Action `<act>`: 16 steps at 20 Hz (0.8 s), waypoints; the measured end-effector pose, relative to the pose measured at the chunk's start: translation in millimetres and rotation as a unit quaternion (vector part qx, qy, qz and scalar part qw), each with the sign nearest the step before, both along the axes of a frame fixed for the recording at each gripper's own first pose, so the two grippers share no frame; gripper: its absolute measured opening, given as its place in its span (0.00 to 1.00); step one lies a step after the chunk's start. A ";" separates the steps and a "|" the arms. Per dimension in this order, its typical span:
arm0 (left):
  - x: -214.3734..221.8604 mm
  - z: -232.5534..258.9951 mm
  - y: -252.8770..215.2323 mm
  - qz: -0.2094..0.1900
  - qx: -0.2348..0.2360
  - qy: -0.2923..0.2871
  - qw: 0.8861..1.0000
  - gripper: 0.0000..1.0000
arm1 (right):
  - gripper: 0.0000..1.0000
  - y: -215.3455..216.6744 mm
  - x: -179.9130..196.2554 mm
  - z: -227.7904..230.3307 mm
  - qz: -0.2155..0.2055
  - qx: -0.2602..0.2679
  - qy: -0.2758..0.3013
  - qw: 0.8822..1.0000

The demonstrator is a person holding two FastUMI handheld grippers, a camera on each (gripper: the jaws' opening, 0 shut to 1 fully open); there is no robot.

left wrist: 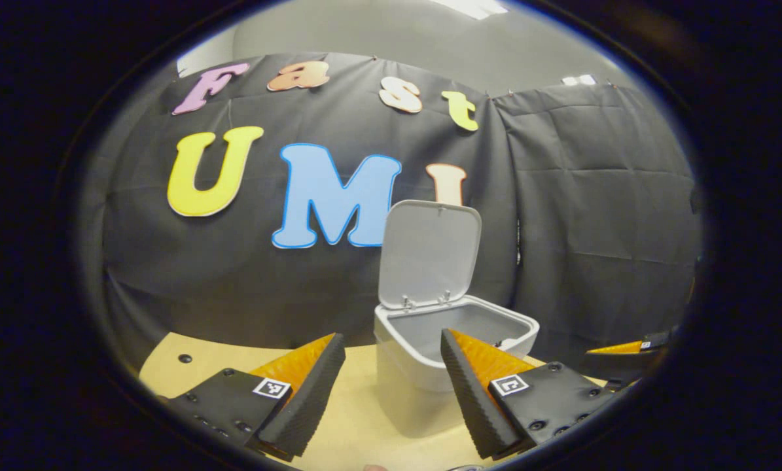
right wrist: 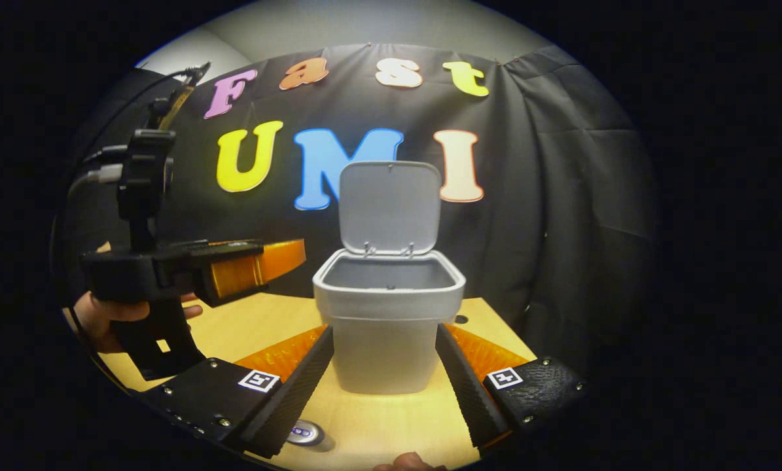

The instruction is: Press the lid of the desktop garbage bin to open it, pick up the crumpled paper on the desktop and throw it into the bin, then pick up the pop can on the desktop and drop it into the bin, and finally close the garbage bin lid.

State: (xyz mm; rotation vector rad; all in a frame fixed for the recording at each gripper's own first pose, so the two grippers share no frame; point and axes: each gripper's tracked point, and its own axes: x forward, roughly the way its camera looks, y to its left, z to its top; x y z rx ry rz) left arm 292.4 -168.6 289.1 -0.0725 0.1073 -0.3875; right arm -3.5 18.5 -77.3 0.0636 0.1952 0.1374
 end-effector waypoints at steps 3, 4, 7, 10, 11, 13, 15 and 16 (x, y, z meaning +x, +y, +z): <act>-18.1 -6.3 35.3 0.037 0.007 0.015 0.999 0.95 | 1.00 31.8 -3.4 -22.9 0.052 -0.005 0.029 0.998; -22.8 -7.7 45.2 0.046 0.002 0.019 0.999 0.95 | 1.00 39.5 -4.6 -28.9 0.066 -0.008 0.038 0.997; -35.7 -9.4 70.2 0.072 -0.009 0.025 0.997 0.96 | 1.00 60.9 -9.4 -53.0 0.105 -0.020 0.065 0.992; -44.9 -17.9 91.4 0.095 -0.005 0.032 0.995 0.96 | 1.00 76.3 -12.5 -75.9 0.132 -0.029 0.095 0.986; -48.7 -19.6 98.0 0.101 -0.002 0.034 0.994 0.96 | 1.00 80.6 -14.9 -85.9 0.140 -0.031 0.108 0.984; -56.2 -24.5 109.7 0.113 0.001 0.043 0.993 0.96 | 1.00 86.2 -18.8 -105.4 0.151 -0.039 0.134 0.979; -64.3 -30.7 119.4 0.124 0.001 0.053 0.991 0.96 | 1.00 86.6 -21.7 -122.5 0.155 -0.050 0.158 0.974; -68.4 -33.1 124.6 0.130 0.001 0.059 0.990 0.96 | 1.00 86.4 -23.7 -129.2 0.158 -0.055 0.168 0.972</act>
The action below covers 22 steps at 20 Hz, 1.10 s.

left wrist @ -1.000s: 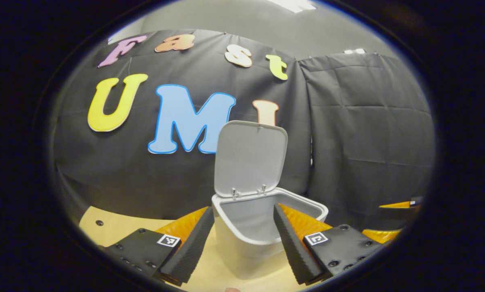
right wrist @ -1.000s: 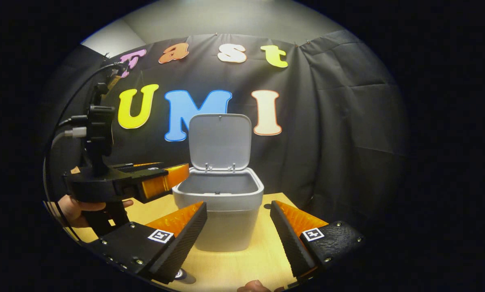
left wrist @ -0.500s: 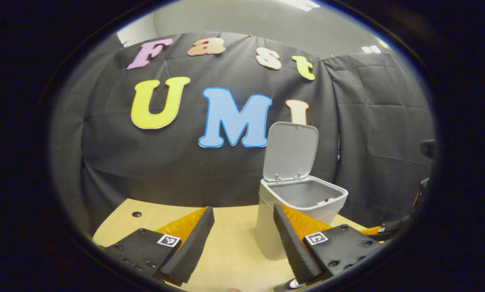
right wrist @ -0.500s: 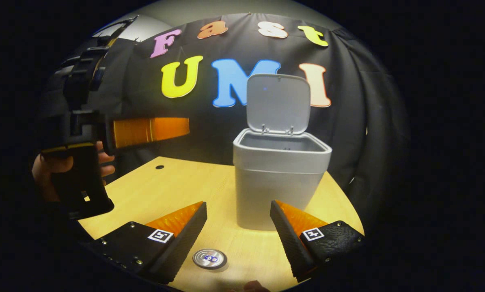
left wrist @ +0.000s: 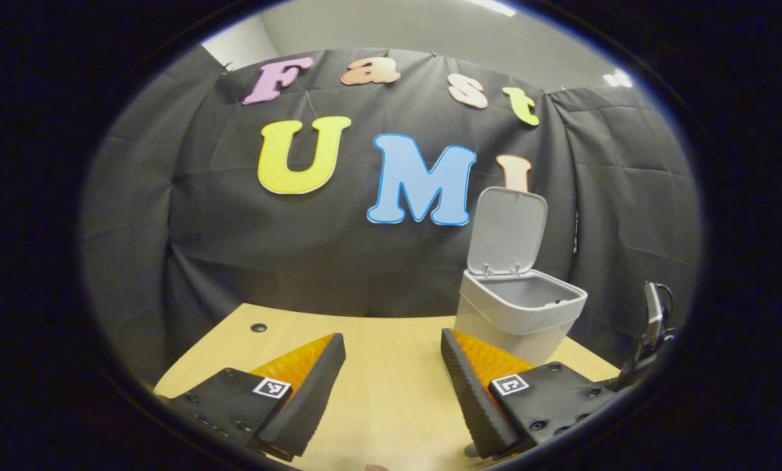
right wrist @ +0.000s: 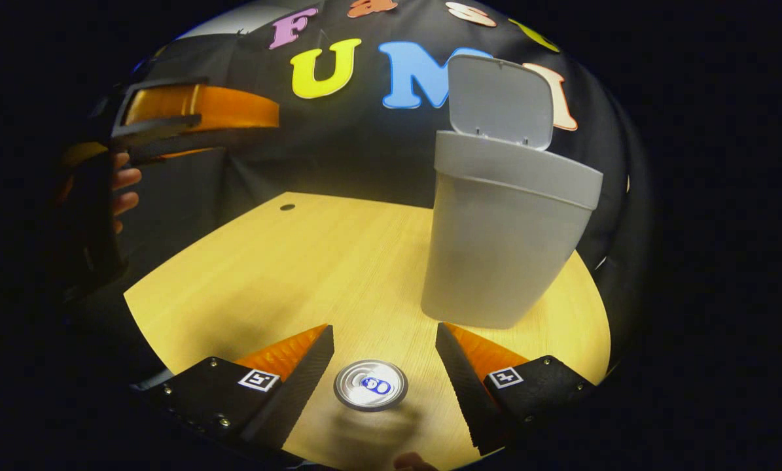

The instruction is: Press the lid of the desktop garbage bin to open it, pick up the crumpled paper on the desktop and throw it into the bin, then pick up the pop can on the desktop and drop it into the bin, and finally close the garbage bin lid.

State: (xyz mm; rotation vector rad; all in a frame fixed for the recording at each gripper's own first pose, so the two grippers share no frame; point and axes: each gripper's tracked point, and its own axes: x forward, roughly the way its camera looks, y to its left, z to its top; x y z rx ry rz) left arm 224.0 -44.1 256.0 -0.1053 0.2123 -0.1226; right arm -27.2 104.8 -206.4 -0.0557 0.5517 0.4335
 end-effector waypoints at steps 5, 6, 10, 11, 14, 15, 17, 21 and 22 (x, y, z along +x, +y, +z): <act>-22.1 -12.6 20.5 0.024 0.001 0.022 0.999 0.96 | 1.00 6.1 -9.1 -29.3 0.006 0.004 0.056 0.998; -23.6 -16.4 24.2 0.028 0.003 0.027 0.999 0.96 | 1.00 7.5 -10.5 -34.1 0.005 0.006 0.065 0.998; -27.0 -22.2 33.2 0.042 0.000 0.037 0.998 0.96 | 1.00 8.6 -12.1 -51.4 0.008 -0.006 0.087 0.996; -26.8 -21.8 34.7 0.044 0.000 0.036 0.998 0.96 | 1.00 8.6 -13.0 -53.7 0.008 -0.007 0.090 0.996; -28.2 -18.1 37.8 0.046 0.009 0.033 0.998 0.96 | 0.97 5.7 -13.0 -56.9 0.000 -0.007 0.096 0.995; -29.4 -17.0 38.7 0.047 0.014 0.030 0.998 0.96 | 0.86 6.9 -13.2 -55.7 0.000 -0.003 0.098 0.995; -29.9 -13.6 39.0 0.046 0.023 0.026 0.998 0.96 | 0.85 3.9 -13.1 -56.2 -0.002 -0.002 0.098 0.995; -27.7 -7.3 35.4 0.040 0.026 0.020 0.999 0.96 | 0.82 -2.8 -10.5 -36.6 -0.012 0.017 0.081 0.997; -27.2 -6.7 34.4 0.039 0.025 0.019 0.999 0.95 | 0.82 -6.3 -7.3 -25.8 -0.015 0.023 0.070 0.997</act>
